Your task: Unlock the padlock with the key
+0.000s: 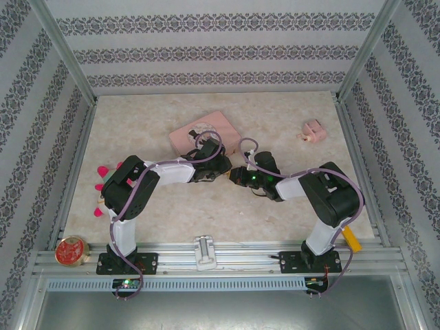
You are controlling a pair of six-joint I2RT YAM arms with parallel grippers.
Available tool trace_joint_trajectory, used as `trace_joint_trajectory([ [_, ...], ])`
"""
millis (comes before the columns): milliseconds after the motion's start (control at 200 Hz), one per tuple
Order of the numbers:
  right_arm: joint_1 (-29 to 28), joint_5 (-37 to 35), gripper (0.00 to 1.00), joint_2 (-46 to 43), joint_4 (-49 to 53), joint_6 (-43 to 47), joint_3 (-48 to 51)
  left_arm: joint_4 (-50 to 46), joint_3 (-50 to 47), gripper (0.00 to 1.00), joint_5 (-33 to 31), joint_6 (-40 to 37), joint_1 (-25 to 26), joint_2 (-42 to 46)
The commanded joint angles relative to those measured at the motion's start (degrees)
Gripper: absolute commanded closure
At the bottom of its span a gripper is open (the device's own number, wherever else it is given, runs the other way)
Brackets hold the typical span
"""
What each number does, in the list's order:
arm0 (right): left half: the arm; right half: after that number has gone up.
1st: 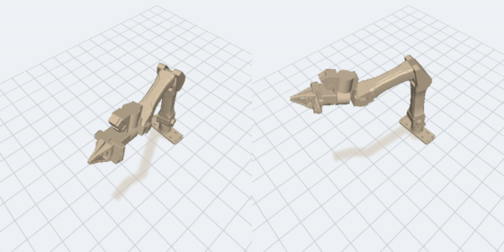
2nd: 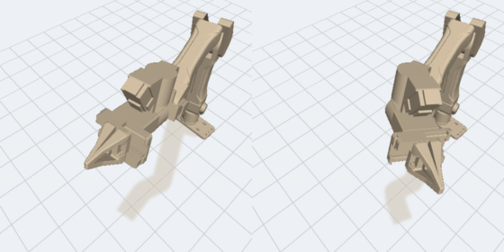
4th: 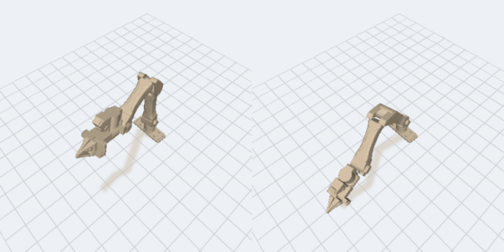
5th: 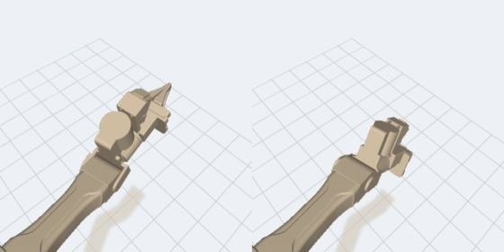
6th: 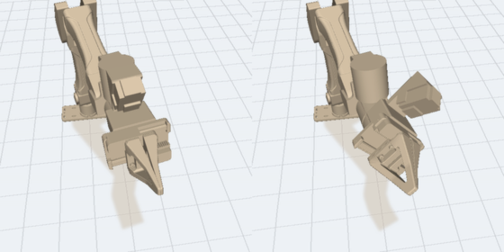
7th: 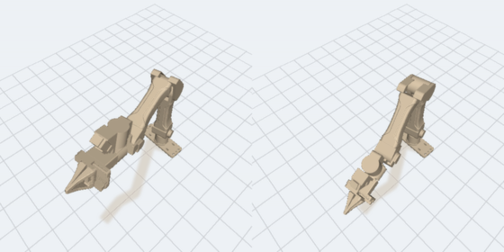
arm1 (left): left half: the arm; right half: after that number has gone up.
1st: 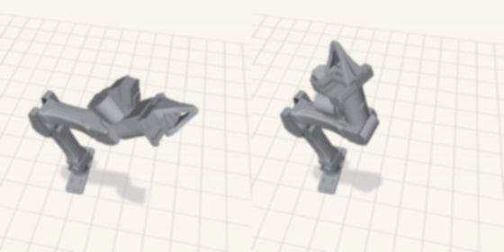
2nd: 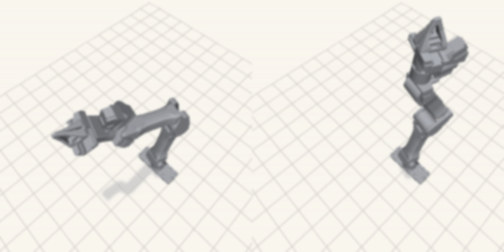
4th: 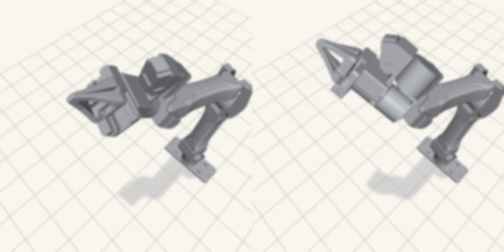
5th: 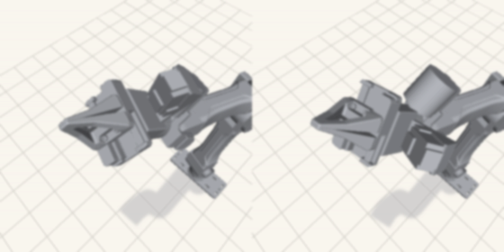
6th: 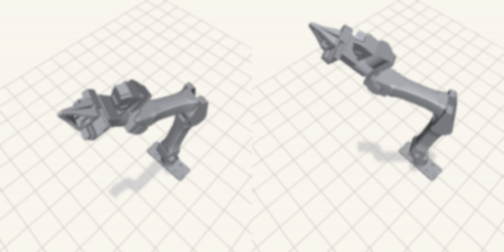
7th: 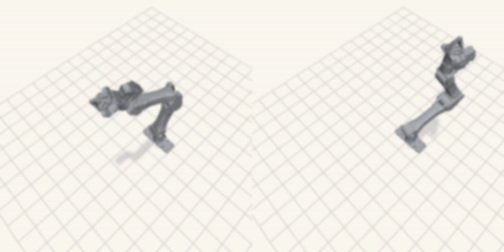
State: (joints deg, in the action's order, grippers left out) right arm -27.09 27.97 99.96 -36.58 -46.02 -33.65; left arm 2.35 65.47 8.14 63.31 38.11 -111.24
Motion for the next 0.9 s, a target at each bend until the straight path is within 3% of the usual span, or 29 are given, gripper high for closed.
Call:
trace_joint_trajectory([
  [0, 0.99, -2.66, 0.98, 1.65, -5.87, -1.66, -4.13, -0.70, -1.68, 0.84, 8.37, 2.61, 0.65, -0.75],
  [320, 0.64, -2.78, 0.84, 2.13, -7.63, -1.52, -4.96, -0.70, -1.75, 0.84, 8.74, 2.79, 0.58, -0.52],
  [635, 1.01, -2.13, 0.71, -0.57, -7.72, -0.72, 0.85, -1.00, -2.02, 0.84, 7.42, 3.13, -0.12, 0.31],
  [895, -0.32, -3.25, 0.69, -4.49, -7.72, 0.16, 4.61, -0.75, -1.96, 0.84, 7.68, 3.49, -0.30, -0.20],
])
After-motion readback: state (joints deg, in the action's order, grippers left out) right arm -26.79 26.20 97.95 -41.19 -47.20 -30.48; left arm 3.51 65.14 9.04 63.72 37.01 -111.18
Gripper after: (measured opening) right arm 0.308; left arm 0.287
